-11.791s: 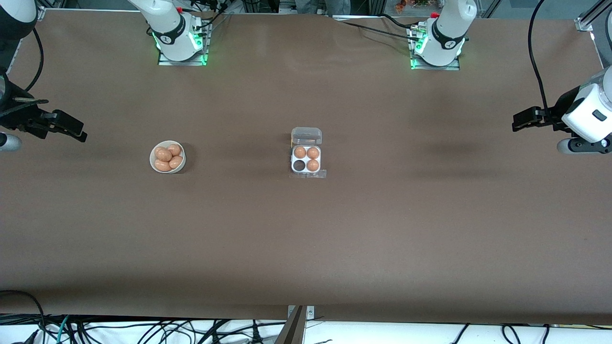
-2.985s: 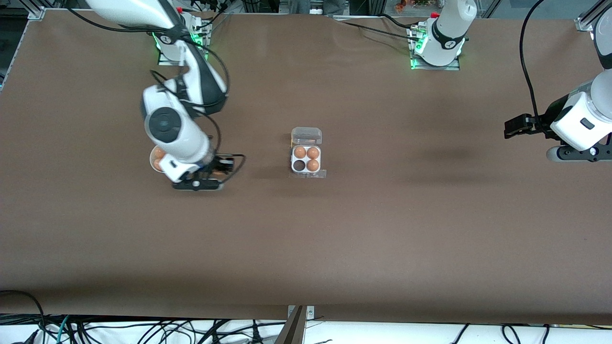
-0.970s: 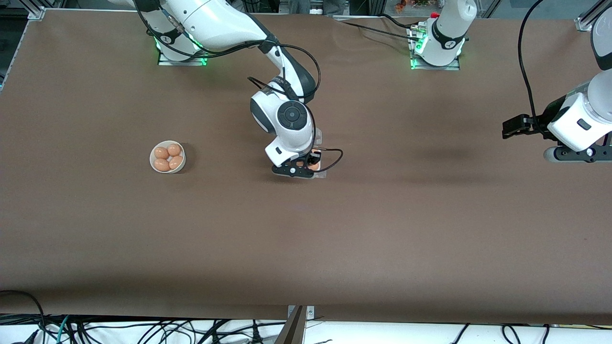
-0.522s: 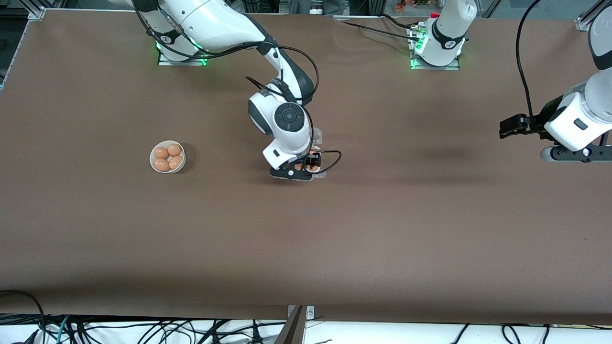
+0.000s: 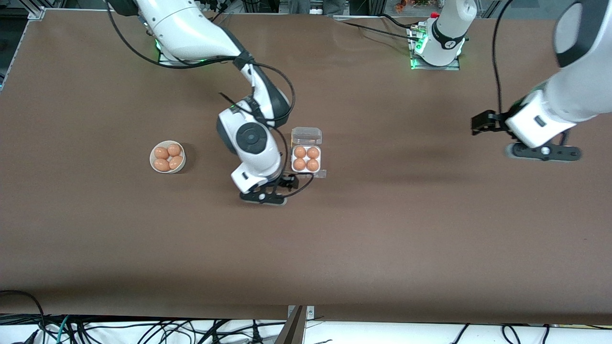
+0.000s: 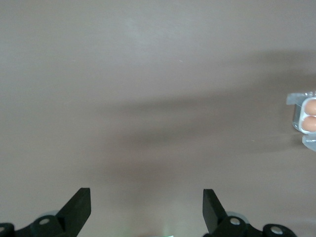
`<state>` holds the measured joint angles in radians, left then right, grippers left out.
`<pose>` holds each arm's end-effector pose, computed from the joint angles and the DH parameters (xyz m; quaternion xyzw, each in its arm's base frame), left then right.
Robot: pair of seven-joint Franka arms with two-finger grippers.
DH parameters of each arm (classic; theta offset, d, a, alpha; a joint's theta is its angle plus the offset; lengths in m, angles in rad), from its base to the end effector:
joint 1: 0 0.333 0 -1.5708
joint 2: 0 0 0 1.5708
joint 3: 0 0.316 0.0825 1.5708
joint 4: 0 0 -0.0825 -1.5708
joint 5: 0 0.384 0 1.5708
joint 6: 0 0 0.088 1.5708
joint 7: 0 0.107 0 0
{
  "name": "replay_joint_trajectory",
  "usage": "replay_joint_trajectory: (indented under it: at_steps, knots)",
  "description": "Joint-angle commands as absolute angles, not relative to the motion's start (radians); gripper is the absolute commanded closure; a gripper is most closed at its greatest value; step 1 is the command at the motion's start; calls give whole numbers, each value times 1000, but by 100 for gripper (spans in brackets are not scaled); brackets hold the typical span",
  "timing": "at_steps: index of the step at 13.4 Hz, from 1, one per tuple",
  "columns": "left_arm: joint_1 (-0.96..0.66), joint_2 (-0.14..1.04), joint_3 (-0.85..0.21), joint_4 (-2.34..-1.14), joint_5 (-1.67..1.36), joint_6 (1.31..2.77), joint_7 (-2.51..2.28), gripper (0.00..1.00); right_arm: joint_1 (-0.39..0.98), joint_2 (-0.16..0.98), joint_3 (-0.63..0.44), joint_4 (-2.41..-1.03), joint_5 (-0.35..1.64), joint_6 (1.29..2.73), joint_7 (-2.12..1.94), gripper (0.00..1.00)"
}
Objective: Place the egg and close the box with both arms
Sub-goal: 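Lower the egg into the carton and open the right gripper, then withdraw the right gripper while the left gripper reaches toward the carton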
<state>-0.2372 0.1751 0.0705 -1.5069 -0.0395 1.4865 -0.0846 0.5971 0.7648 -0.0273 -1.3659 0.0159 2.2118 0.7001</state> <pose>0.5830 -0.1060 0.5474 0.9943 -0.0405 -0.0983 0.0013 0.6237 0.4055 0.2705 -0.9970 0.0654 -0.0344 0.0219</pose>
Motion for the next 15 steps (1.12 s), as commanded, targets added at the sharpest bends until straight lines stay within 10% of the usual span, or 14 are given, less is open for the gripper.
replay_joint_trajectory:
  at_steps: [1, 6, 12, 15]
  knots:
    - [-296, 218, 75, -1480, -110, 1473, -139, 0, 557, 718, -43, -1370, 21, 2192, 670, 0]
    - [-325, 252, 12, -1483, -248, 1468, -358, 30, 435, 590, -58, -1397, 14, 2073, 638, 0]
    - [-448, 337, -29, -1479, -336, 1471, -584, 33, 217, 277, -60, -1575, 6, 1910, 257, 0]
    - [-497, 405, -31, -1461, -425, 1479, -623, 53, 150, 93, -58, -1652, 6, 1832, 225, 0]
